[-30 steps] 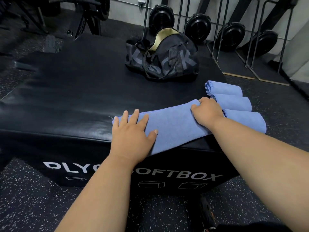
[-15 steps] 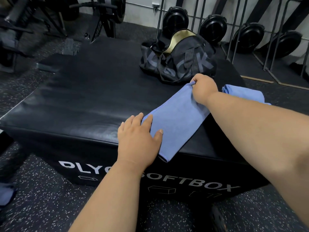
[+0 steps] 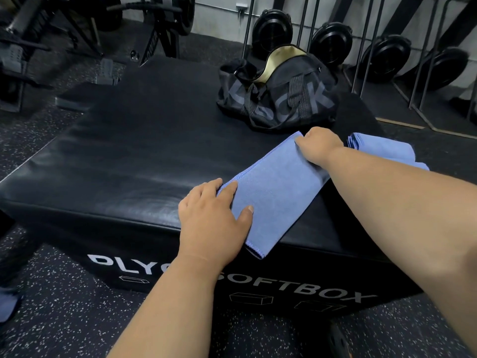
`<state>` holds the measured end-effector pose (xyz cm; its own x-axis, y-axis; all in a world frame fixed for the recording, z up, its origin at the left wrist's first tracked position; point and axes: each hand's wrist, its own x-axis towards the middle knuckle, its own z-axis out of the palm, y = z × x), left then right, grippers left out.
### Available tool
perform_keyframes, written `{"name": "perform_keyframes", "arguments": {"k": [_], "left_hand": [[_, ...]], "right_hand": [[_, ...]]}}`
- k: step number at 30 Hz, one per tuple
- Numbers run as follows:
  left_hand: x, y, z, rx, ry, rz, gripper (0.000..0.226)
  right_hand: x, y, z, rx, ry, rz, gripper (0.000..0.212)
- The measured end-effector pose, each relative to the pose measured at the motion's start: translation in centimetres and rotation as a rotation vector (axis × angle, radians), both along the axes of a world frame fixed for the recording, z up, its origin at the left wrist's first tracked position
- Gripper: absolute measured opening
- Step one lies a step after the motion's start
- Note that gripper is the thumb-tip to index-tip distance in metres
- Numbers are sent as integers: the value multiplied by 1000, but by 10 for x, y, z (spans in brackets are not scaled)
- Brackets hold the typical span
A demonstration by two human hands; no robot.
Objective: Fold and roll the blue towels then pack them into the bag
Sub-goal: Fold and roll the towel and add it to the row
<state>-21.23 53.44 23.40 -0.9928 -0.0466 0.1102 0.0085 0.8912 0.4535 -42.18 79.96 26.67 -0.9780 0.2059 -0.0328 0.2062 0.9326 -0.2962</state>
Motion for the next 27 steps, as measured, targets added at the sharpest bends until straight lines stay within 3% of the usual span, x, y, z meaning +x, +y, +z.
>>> {"name": "perform_keyframes", "arguments": {"k": [3, 6, 10, 16, 22, 27], "left_hand": [[0, 1, 0, 3, -2, 2, 66], [0, 1, 0, 8, -2, 3, 66], [1, 1, 0, 2, -4, -1, 66], [0, 1, 0, 11, -14, 1, 66], [-2, 0, -1, 31, -5, 23, 58], [-3, 1, 0, 21, 1, 26, 49]], "right_hand": [[-3, 5, 1, -162, 84, 25, 37], [-3, 15, -1, -266, 134, 19, 24], [-5, 24, -5, -268, 165, 68, 11], [-6, 26, -12, -212, 152, 90, 6], [-3, 29, -7, -142, 263, 110, 1], [4, 39, -7, -88, 136, 84, 11]]}}
